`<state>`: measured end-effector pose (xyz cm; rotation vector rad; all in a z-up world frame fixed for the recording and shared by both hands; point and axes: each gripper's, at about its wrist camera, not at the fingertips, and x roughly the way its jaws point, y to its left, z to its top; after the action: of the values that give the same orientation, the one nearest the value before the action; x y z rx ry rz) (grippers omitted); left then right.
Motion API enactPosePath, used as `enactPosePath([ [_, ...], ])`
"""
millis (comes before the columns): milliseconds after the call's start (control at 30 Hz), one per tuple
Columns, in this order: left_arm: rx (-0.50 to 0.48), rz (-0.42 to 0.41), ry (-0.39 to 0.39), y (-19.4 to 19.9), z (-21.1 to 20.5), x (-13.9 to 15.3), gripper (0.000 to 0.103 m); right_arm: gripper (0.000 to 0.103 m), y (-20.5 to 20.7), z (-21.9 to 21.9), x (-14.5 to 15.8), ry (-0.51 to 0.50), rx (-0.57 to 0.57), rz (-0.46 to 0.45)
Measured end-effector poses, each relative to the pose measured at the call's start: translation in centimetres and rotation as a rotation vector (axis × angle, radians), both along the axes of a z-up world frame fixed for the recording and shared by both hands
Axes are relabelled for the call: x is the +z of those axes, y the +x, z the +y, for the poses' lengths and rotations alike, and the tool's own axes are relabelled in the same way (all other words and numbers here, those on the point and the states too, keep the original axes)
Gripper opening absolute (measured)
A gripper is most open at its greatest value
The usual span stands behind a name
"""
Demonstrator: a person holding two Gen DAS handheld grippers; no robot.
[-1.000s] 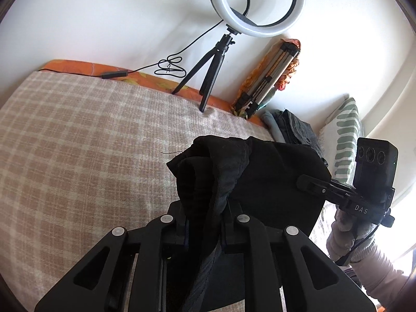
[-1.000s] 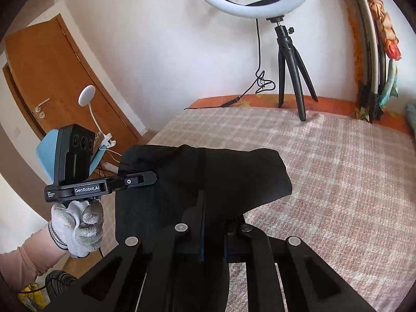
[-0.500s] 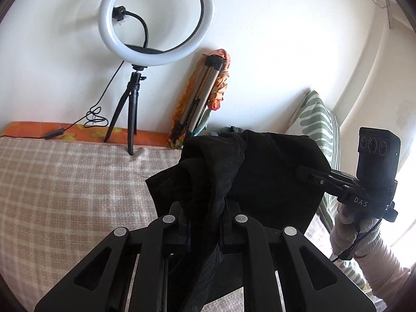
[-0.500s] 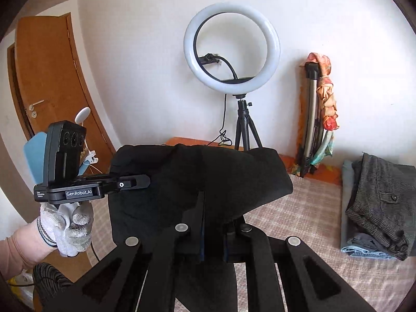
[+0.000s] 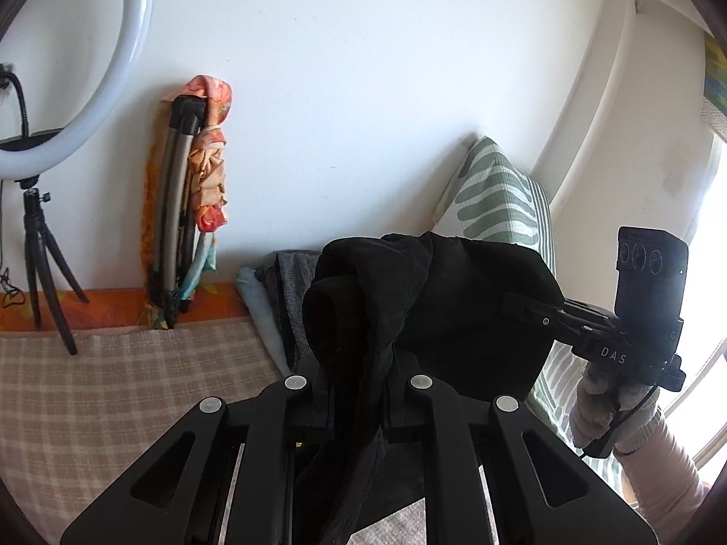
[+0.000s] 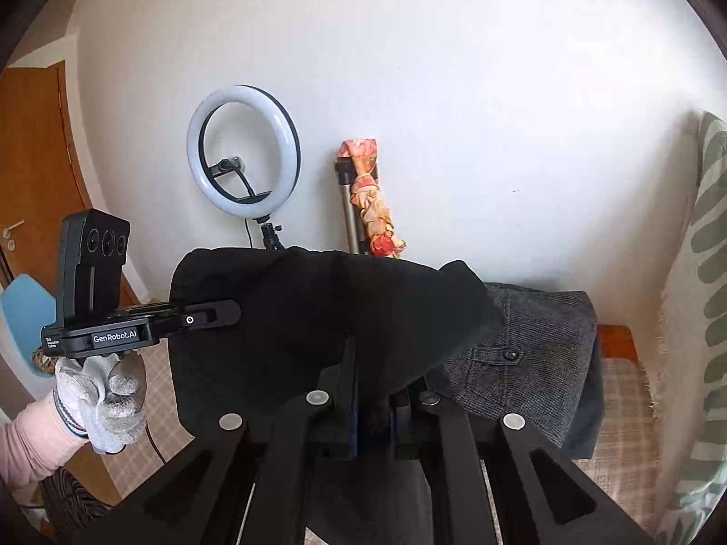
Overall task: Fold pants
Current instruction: 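Lift the folded black pants with both tools and carry them toward the pillow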
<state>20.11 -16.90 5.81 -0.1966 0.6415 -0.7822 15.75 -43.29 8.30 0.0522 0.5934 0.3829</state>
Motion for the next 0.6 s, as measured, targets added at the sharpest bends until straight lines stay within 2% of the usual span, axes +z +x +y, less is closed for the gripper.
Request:
enactPosePath([
  [167,-0.031,-0.009,-0.011,2.9,-5.5,-0.4,0.011,0.006,3.2,-5.0,0.3,0.012,-0.058,-0.005],
  [300,-0.029,0.039,-0.047,5.7,-7.4,-1.5,0.011,0.006,5.9,-7.5,0.3,0.046,-0.084,0.01],
  [467,-0.012,0.068,-0.093,6.5,-6.2,-2.6,0.011,0.006,6.8,-6.0,0.7,0.019,-0.062,0.031],
  [600,0.028,0.061,-0.134,5.3,-2.6,-2.0,0.011,0.006,7.4,-2.1,2.8,-0.003,0.007,0.035],
])
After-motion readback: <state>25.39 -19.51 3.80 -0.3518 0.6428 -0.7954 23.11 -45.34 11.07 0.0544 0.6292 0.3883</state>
